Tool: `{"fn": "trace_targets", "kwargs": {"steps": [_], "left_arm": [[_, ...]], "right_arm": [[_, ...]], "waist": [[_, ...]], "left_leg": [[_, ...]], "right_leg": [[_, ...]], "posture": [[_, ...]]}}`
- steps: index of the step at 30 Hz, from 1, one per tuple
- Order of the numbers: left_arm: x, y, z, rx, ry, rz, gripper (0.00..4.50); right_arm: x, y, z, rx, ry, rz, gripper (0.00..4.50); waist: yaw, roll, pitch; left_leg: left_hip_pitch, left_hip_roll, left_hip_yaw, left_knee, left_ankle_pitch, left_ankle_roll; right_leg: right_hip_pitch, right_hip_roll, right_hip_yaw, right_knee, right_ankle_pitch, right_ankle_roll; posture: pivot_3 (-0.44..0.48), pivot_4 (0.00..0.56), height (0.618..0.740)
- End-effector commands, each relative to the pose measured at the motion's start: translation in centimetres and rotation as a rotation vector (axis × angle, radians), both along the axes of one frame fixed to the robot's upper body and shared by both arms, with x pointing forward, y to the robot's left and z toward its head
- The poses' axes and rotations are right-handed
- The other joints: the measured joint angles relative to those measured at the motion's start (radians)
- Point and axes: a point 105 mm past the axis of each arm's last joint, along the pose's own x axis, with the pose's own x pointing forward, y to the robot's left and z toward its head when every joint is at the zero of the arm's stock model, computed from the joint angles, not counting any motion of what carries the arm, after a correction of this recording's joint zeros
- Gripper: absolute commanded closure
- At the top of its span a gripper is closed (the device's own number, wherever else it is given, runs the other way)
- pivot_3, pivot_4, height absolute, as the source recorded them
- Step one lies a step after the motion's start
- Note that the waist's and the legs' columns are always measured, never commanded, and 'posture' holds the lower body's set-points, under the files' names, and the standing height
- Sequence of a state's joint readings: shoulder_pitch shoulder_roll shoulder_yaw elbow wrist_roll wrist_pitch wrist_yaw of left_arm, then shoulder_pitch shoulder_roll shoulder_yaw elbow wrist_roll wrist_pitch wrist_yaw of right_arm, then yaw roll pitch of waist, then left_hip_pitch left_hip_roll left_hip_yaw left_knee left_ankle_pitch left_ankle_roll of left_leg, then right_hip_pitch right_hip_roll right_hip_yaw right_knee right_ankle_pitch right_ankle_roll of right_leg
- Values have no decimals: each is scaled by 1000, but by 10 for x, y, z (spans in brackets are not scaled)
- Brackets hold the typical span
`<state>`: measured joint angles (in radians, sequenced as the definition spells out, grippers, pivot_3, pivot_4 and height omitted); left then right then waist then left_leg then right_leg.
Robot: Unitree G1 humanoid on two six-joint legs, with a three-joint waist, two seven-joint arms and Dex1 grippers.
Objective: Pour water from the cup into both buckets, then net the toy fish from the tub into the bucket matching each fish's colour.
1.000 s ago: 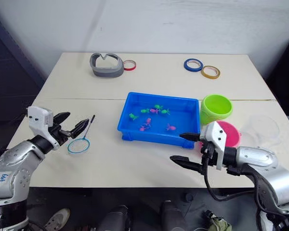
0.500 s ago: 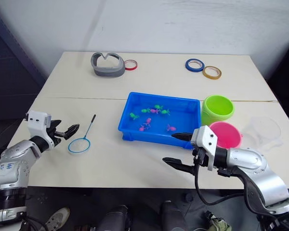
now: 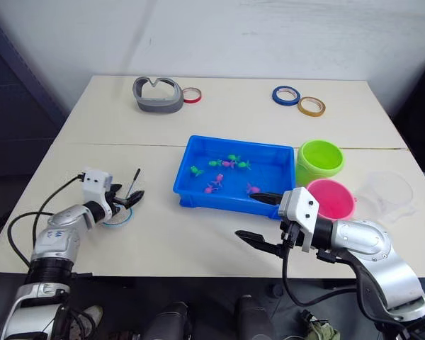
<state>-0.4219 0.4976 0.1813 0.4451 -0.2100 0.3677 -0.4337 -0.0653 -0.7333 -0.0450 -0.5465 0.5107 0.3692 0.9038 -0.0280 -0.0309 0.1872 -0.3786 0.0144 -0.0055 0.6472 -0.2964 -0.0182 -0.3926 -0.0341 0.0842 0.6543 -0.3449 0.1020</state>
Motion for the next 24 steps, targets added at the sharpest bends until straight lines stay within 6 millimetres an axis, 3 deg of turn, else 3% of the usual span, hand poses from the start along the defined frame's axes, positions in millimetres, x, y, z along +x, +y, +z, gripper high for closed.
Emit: {"fn": "trace_targets", "kwargs": {"steps": [1, 6, 8, 11, 13, 14, 18, 24], "left_arm": [[1, 5, -2, 3, 3, 64, 0], [0, 8, -9, 8, 18, 106, 0], [1, 9, -8, 1, 16, 132, 433], [1, 9, -9, 3, 21, 136, 1516], [0, 8, -10, 12, 24, 133, 2563], [0, 8, -11, 21, 26, 132, 2727], [-1, 11, -13, 40, 30, 141, 4391], [-1, 16, -11, 55, 22, 154, 4461]], "right_arm": [[-3, 3, 8, 7, -52, 19, 40], [-3, 3, 7, 5, -52, 16, 40], [-3, 3, 7, 5, -53, 16, 0], [-2, 3, 8, 8, -54, 14, 0], [-2, 3, 8, 7, -55, 14, 0], [-2, 3, 7, 6, -55, 14, 0], [-2, 3, 7, 6, -54, 13, 0], [-2, 3, 7, 8, -55, 16, 0]], "waist": [[1, 0, 0], [0, 0, 0], [0, 0, 0], [0, 0, 0], [1, 0, 0], [1, 0, 0], [2, 0, 0], [2, 0, 0]], "left_leg": [[0, 0, 0, 0, 0, 0], [1, 0, 0, 1, 0, 0], [1, 0, 0, 1, 0, 0], [2, 0, 0, 1, 1, -1], [2, 0, 0, 1, 0, -1], [2, 0, 0, 0, 0, -1], [2, -1, 0, 1, 0, -1], [2, -1, 0, 1, 0, -1]], "right_leg": [[0, 0, 0, 0, 0, 0], [0, 0, 0, 1, 0, 0], [0, 0, 0, 2, 0, 0], [0, 1, 0, 3, 0, 0], [0, 0, 0, 3, 0, 0], [0, 0, 0, 3, 0, 0], [1, 0, 0, 3, 0, 0], [1, 0, 0, 3, 0, 0]], "posture": [[0, 150, 740], [0, 150, 740], [0, 150, 740], [0, 150, 740], [0, 150, 740], [0, 150, 740], [0, 150, 740], [0, 150, 740]]}}
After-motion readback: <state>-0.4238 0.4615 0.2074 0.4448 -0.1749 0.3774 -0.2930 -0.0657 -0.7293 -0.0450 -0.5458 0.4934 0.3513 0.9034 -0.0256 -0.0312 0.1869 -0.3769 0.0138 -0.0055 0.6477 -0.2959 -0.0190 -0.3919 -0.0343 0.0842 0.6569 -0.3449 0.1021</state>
